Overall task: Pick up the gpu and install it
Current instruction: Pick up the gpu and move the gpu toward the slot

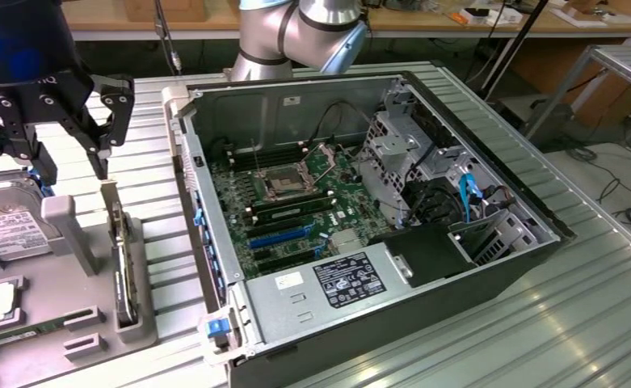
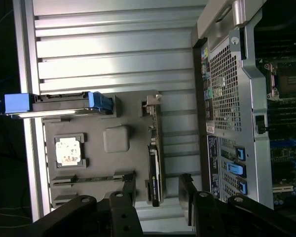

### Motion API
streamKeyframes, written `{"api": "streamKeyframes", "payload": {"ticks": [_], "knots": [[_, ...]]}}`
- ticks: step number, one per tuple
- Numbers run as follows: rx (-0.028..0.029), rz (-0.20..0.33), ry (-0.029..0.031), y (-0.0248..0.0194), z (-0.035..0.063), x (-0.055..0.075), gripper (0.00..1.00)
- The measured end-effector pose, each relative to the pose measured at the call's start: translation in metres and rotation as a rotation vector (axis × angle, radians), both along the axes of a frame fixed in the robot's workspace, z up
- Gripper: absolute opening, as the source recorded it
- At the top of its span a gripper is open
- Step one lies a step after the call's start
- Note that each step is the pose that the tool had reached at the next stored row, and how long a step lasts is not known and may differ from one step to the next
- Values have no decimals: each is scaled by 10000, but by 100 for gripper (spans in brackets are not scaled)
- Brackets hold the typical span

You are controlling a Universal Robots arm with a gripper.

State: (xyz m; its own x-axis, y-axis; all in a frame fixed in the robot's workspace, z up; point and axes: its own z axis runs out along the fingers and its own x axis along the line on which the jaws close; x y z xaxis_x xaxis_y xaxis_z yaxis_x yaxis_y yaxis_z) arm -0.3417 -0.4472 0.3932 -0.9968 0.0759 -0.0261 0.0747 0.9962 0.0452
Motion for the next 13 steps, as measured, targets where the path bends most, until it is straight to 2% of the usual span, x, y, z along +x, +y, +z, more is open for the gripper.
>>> {"api": "streamKeyframes", "payload": {"ticks": [5, 9, 13], "knots": [[2, 0, -2, 0, -11, 0, 48], [2, 0, -12, 0, -159, 0, 48], [2, 0, -73, 0, -254, 0, 48]]}}
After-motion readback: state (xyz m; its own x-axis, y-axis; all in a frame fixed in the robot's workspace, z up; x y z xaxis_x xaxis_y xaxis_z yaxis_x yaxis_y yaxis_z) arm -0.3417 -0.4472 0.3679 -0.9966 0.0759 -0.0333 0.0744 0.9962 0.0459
